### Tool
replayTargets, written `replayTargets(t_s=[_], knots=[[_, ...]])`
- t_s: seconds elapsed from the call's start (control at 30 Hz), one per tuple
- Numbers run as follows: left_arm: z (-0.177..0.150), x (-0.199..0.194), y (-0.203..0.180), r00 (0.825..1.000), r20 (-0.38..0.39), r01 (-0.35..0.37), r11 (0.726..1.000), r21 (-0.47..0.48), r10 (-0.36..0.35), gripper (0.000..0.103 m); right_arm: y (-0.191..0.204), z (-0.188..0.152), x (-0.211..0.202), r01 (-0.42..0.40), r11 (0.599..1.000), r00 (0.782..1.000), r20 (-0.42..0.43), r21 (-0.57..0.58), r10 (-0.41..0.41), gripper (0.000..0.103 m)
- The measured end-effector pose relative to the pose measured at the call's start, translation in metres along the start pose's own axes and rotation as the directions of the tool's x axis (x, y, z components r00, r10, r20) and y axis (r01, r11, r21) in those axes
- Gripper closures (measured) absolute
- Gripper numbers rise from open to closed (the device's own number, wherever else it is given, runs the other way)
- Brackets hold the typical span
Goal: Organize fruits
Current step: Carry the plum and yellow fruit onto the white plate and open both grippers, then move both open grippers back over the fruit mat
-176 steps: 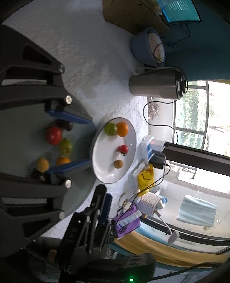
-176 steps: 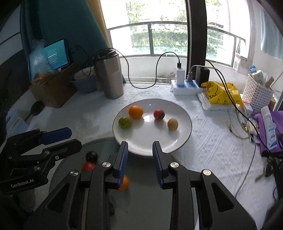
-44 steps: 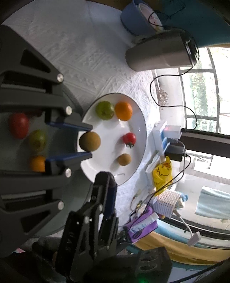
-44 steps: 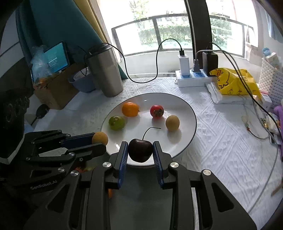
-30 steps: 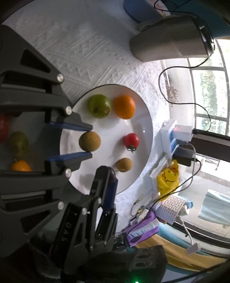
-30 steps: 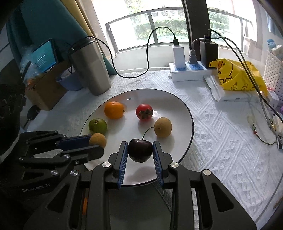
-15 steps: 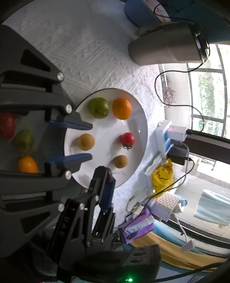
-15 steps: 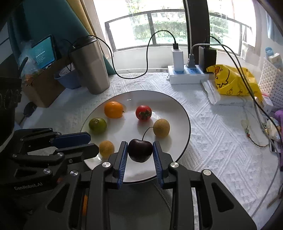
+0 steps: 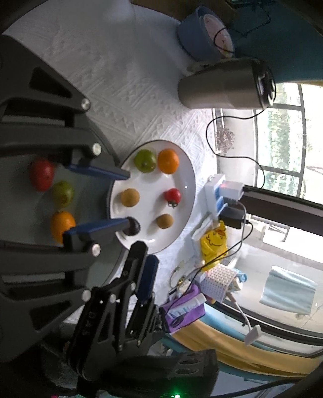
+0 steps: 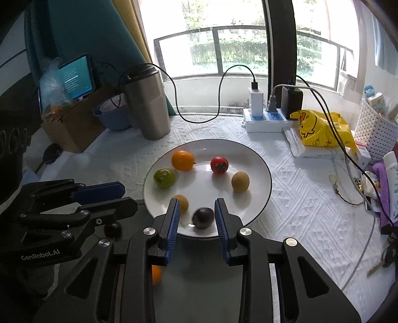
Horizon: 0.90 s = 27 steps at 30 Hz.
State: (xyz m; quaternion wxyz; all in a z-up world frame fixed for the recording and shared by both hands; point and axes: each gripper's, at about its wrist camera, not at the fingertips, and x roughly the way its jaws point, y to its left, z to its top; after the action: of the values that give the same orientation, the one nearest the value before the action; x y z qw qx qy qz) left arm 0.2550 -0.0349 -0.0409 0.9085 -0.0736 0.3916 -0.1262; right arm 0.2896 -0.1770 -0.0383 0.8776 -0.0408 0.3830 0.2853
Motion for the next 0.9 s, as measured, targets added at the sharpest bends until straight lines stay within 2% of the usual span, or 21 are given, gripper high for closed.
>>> replayTargets(t_s=[0.4,0.6,0.7,0.9], knots=[[-0.022,-0.033,-0.001,0.999,0.037,-0.003,1.000,-0.013,0.003,0.067,0.028,-0.012,-0.023,0.000,1.000,1.000,0.013,-0.030,0.000,0.072],[-0.038,-0.044,0.002,0.998,0.051,-0.027,0.999,-0.017,0.027,0.065,0.038,-0.022,-0.029,-0.005,0.999,1.000,0.007,-0.041,0.006,0.072],[-0.046,-0.047,0.005,0.998,0.048,-0.035,0.999,-0.032,0.036,0.060,0.043,-0.027,-0.030,-0.007,0.999,1.000,-0.002,-0.047,0.007,0.072],[-0.061,-0.053,0.012,0.997,0.045,-0.058,0.997,-0.050,0.061,0.059,0.051,-0.034,-0.034,-0.010,0.998,1.000,-0.008,-0.056,0.009,0.072]])
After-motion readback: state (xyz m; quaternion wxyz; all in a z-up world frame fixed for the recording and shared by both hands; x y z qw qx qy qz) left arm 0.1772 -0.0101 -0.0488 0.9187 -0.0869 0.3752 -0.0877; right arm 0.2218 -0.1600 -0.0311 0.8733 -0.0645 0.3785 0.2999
